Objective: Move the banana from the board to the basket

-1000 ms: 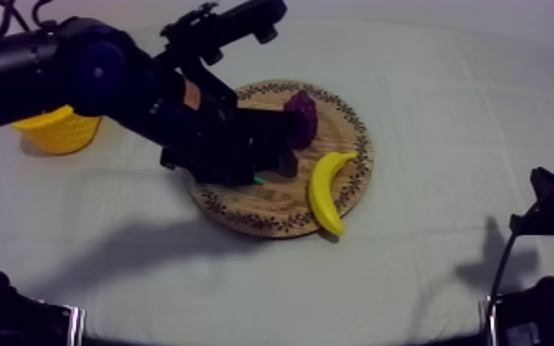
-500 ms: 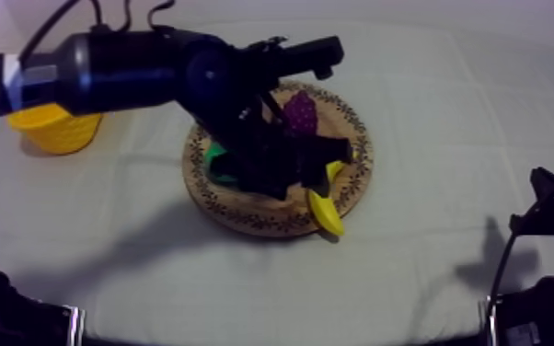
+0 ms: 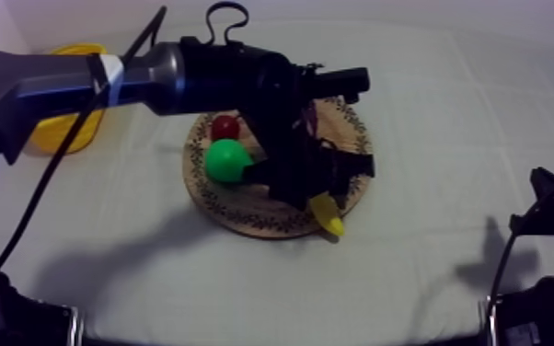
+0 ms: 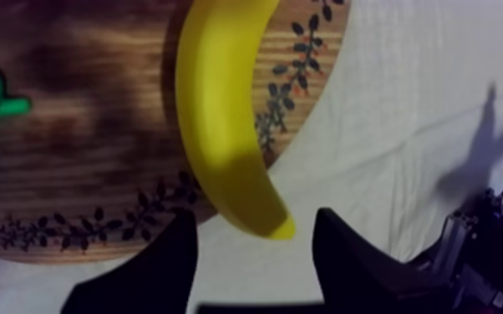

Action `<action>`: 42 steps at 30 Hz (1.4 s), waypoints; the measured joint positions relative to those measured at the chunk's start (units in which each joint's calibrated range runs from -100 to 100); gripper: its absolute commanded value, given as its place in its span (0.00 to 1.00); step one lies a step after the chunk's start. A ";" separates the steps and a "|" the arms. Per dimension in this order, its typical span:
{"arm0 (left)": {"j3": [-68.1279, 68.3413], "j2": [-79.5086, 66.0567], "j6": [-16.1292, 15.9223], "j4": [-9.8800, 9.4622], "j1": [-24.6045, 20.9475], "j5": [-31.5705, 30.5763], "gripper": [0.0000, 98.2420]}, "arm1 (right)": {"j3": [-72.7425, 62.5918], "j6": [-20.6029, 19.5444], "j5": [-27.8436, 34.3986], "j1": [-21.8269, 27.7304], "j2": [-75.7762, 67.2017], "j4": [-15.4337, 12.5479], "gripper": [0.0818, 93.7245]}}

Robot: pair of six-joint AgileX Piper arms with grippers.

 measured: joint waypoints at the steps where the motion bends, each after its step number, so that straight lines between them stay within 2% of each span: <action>1: -0.96 0.71 0.17 -0.06 -0.05 0.60 0.55 | 0.00 0.00 0.00 0.00 0.00 0.00 0.01; 7: -7.51 5.47 1.95 -1.38 -0.49 5.61 0.54 | 0.00 0.00 0.00 0.00 0.00 0.00 0.01; 14: -13.21 9.82 3.48 -2.16 -1.10 10.18 0.44 | 0.00 0.07 0.00 0.00 0.00 0.05 0.01; 20: -15.29 12.55 6.68 -4.34 -1.47 15.07 0.33 | 0.00 0.02 0.00 0.05 0.00 0.05 0.01; 25: -17.44 13.15 8.22 -5.67 -1.36 17.63 0.30 | 0.00 0.00 0.00 0.05 0.00 0.05 0.01; 35: -18.97 6.78 9.74 -10.47 -1.09 21.29 0.28 | 0.00 0.00 0.00 0.05 0.00 0.05 0.01; 42: -15.86 -4.95 10.80 -14.36 -4.37 26.42 0.30 | 0.00 0.00 0.00 0.05 0.00 0.05 0.01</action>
